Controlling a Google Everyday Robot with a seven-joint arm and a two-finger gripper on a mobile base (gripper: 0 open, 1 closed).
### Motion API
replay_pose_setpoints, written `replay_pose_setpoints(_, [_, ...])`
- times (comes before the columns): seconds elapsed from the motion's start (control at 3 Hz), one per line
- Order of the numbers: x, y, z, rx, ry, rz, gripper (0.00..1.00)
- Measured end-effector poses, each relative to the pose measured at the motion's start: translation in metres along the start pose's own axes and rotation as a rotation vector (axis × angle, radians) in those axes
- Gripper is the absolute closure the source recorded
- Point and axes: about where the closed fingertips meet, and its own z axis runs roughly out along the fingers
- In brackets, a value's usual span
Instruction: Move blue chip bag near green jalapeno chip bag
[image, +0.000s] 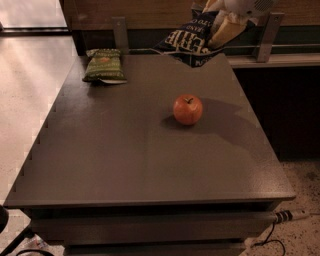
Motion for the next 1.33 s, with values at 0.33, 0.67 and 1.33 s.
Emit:
replay_pose_setpoints(0.33, [0.024,-0.036,-0.007,0.148,0.013,0.026,1.0])
replay_pose_setpoints(0.67, [0.024,-0.036,-0.006,0.148,0.013,0.026,1.0])
replay_pose_setpoints(1.33, [0.026,-0.058,0.063,0.1,0.072,-0.027,1.0])
